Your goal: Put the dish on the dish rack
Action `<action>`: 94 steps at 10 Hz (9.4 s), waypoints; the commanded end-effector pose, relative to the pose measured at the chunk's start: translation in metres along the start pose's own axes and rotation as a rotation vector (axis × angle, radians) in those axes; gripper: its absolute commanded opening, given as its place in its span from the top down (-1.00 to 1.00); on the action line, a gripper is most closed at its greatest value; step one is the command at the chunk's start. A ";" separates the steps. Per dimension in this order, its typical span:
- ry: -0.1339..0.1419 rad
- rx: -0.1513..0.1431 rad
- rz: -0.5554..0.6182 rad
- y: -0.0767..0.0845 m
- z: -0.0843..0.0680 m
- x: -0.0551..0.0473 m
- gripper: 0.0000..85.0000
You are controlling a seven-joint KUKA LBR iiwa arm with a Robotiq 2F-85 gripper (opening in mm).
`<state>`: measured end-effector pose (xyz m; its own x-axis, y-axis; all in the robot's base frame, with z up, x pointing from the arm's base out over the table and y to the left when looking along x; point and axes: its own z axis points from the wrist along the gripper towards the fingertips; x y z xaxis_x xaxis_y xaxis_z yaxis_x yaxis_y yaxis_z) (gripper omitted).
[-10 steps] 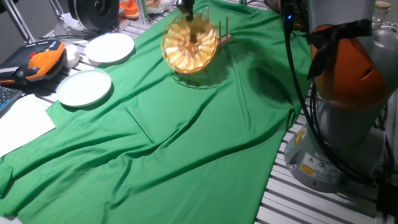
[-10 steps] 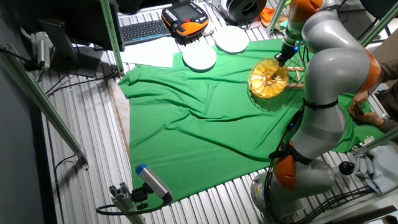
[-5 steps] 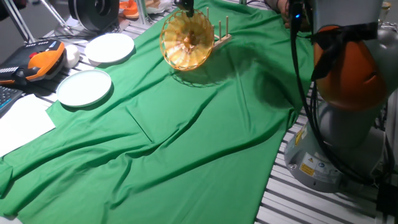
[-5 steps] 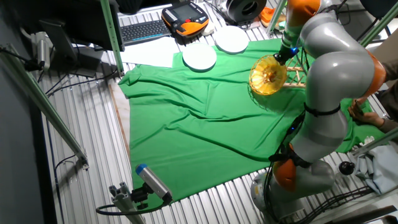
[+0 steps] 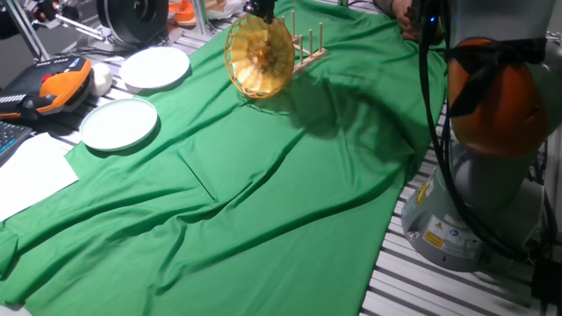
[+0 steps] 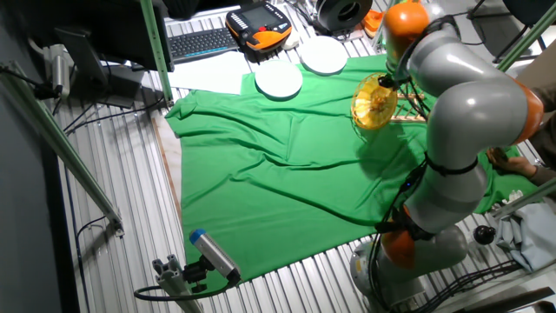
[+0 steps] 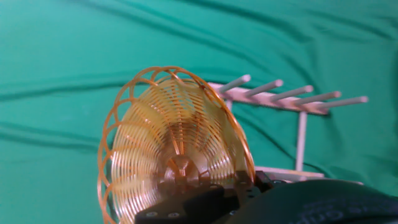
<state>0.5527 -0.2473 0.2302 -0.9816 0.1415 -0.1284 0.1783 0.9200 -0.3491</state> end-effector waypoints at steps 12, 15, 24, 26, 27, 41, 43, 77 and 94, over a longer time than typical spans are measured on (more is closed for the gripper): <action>0.109 0.097 0.029 -0.121 -0.081 -0.032 1.00; 0.078 0.151 0.031 -0.142 -0.077 -0.039 1.00; 0.086 0.308 0.241 -0.139 -0.061 -0.050 1.00; 0.078 0.324 0.249 -0.132 -0.054 -0.051 1.00; 0.076 0.326 0.246 -0.132 -0.049 -0.051 1.00; 0.052 0.322 0.270 -0.114 -0.017 -0.044 1.00; 0.032 0.320 0.299 -0.109 -0.013 -0.042 1.00; 0.142 -0.154 0.272 -0.048 -0.041 -0.034 0.60; 0.131 -0.233 -0.031 -0.054 -0.039 -0.010 1.00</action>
<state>0.5494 -0.2850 0.2863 -0.9927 0.1206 0.0075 0.1187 0.9849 -0.1261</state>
